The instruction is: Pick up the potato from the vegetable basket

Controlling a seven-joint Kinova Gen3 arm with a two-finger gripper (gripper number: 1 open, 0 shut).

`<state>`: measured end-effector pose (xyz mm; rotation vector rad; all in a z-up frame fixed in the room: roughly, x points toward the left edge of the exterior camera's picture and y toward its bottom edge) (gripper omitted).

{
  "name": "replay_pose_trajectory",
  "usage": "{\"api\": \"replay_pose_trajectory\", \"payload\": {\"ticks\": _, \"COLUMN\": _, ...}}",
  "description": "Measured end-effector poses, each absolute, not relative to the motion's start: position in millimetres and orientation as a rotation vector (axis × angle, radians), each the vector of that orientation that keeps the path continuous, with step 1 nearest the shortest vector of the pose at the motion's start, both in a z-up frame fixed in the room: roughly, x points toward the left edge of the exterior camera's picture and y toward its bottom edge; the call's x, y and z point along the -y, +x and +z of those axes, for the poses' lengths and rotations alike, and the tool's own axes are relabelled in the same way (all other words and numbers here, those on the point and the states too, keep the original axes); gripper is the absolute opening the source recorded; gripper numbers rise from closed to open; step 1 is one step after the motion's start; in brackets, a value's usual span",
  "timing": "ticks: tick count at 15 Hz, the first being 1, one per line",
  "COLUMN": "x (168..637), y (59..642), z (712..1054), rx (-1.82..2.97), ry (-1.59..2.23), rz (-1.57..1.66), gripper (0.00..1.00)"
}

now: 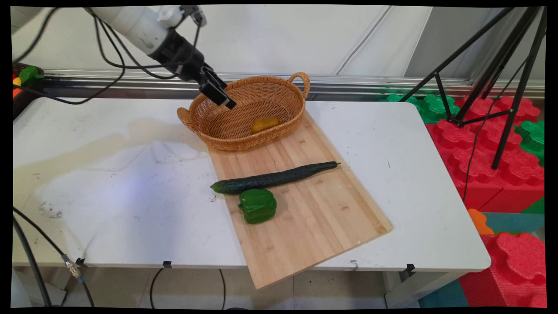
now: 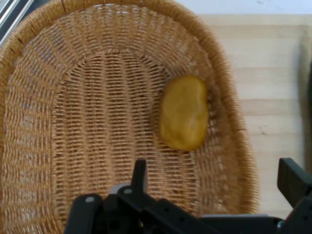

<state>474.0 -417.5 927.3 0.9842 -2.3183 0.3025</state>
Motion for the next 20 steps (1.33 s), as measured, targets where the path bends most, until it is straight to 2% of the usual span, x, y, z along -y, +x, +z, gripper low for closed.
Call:
{"api": "replay_pose_trajectory", "payload": {"ticks": 10, "x": 476.6, "y": 475.7, "z": 855.5, "rx": 2.325, "ry": 0.989, "rz": 0.186, "gripper": 1.00}}
{"api": "replay_pose_trajectory", "payload": {"ticks": 20, "x": 512.2, "y": 471.5, "z": 811.9, "rx": 2.273, "ry": 1.004, "rz": 0.066, "gripper": 1.00}}
